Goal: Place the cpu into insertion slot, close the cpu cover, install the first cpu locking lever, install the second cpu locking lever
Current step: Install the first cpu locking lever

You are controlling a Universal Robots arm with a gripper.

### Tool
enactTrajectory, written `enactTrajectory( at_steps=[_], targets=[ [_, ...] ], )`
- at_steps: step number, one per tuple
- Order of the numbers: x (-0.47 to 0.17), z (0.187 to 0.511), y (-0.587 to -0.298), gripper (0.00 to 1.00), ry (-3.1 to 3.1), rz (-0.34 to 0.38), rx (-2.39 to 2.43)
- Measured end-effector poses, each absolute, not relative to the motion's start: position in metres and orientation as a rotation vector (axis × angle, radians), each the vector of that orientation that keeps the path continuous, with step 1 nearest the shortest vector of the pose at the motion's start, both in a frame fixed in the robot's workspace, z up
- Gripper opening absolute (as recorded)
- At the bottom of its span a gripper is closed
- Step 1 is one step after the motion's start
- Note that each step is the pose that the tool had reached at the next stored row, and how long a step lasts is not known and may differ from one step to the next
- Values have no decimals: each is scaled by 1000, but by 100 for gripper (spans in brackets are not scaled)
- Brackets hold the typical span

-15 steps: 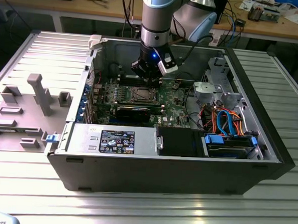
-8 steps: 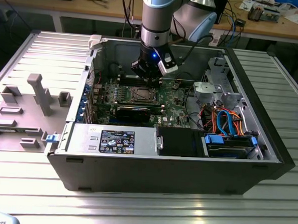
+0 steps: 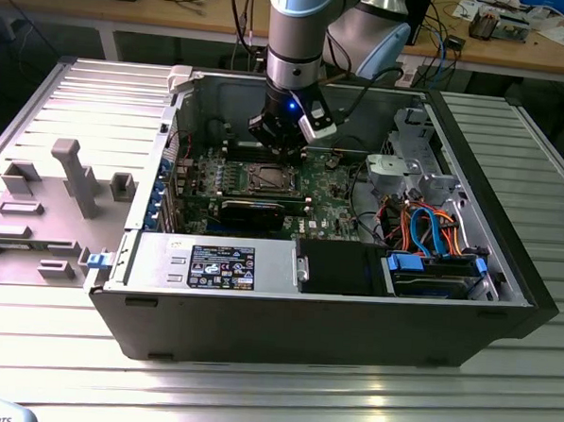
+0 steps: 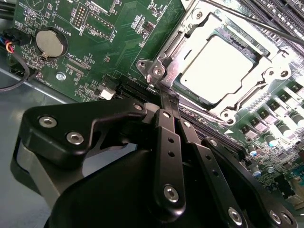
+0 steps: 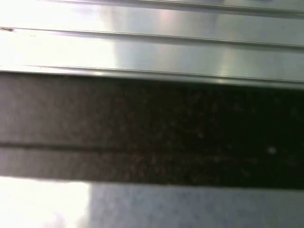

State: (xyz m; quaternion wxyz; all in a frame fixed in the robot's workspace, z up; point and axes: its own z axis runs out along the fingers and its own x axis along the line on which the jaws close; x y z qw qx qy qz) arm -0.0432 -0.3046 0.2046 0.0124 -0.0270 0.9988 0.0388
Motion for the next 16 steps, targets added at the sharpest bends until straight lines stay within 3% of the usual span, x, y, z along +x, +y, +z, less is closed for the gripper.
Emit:
enactTrajectory(
  at_steps=[16],
  targets=[
    [-42, 205, -305, 11, 3113, 118, -84]
  ],
)
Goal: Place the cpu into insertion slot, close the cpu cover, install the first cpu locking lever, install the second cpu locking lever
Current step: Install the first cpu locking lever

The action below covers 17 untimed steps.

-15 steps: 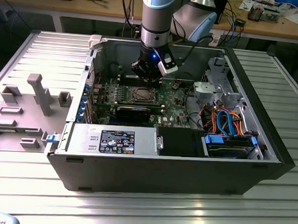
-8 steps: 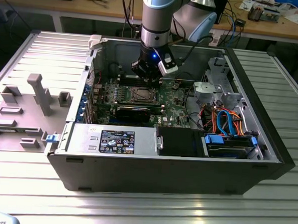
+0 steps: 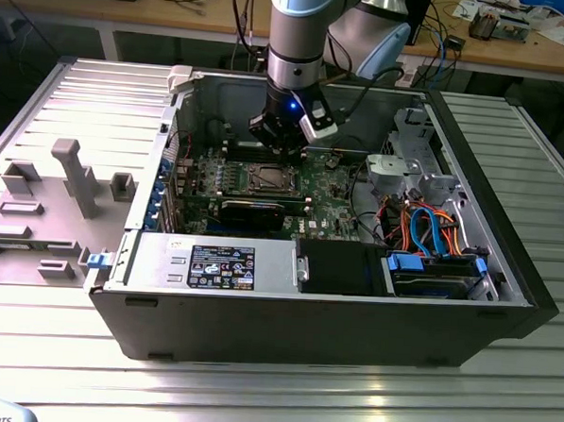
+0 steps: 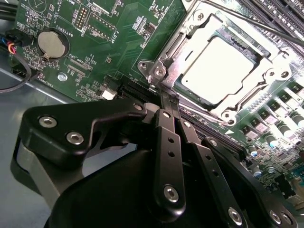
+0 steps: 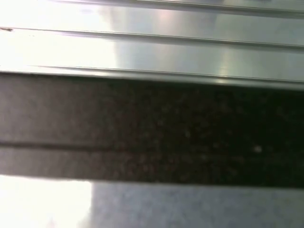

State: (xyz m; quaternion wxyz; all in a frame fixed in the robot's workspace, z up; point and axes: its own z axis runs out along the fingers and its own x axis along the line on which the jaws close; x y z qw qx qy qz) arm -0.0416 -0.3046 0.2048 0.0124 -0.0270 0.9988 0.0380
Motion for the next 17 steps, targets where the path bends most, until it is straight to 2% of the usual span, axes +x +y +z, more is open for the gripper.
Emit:
enactTrajectory(
  at_steps=[17],
  targets=[
    [-41, 208, -308, 11, 3114, 106, -84]
  ],
)
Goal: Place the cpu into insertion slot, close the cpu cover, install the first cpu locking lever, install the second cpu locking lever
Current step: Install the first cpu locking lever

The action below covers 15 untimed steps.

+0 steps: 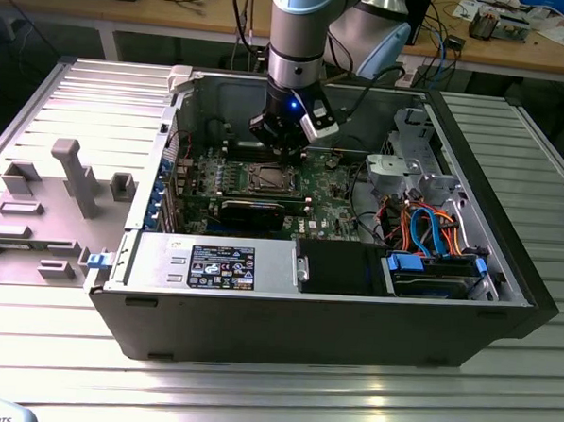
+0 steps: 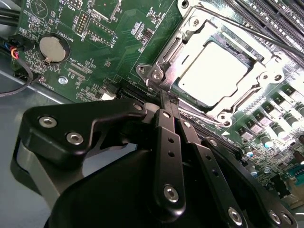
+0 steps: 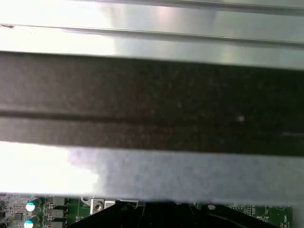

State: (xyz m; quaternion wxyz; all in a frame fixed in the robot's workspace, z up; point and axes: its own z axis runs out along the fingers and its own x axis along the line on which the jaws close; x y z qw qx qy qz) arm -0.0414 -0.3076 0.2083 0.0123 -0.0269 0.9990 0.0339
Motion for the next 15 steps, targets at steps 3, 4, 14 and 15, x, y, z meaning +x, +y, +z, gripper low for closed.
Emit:
enactTrajectory(
  at_steps=[3, 4, 14, 15],
  targets=[
    [-41, 207, -308, 11, 3114, 100, -84],
    [-41, 207, -308, 11, 3114, 98, -84],
    [-41, 202, -308, 11, 3115, 82, -84],
    [-41, 201, -308, 11, 3116, 80, -84]
  ],
)
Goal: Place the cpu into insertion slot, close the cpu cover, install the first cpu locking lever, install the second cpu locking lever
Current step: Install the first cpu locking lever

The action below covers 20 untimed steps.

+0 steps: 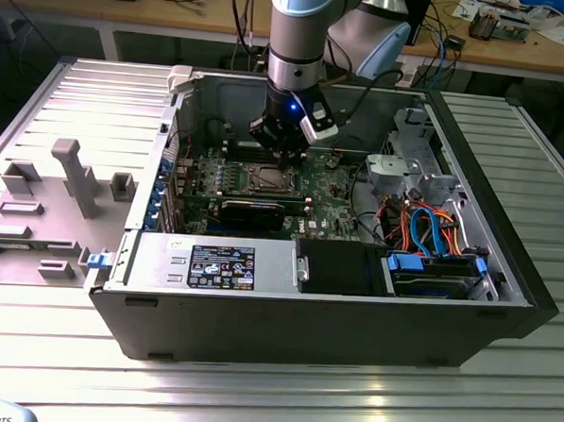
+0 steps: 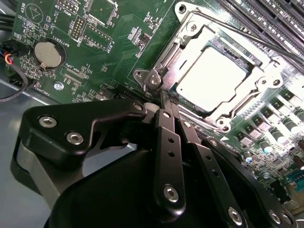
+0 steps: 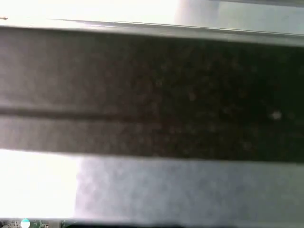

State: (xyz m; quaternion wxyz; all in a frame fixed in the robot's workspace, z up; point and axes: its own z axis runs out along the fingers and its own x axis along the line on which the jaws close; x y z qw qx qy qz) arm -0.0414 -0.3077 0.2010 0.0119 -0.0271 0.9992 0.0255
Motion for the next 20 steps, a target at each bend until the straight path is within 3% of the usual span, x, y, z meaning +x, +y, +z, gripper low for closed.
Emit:
enactTrajectory(
  at_steps=[7, 13, 20],
  targets=[
    [-41, 200, -308, 11, 3115, 82, -84],
    [-41, 201, -307, 11, 3111, 145, -83],
    [-41, 209, -308, 11, 3112, 142, -84]
  ],
)
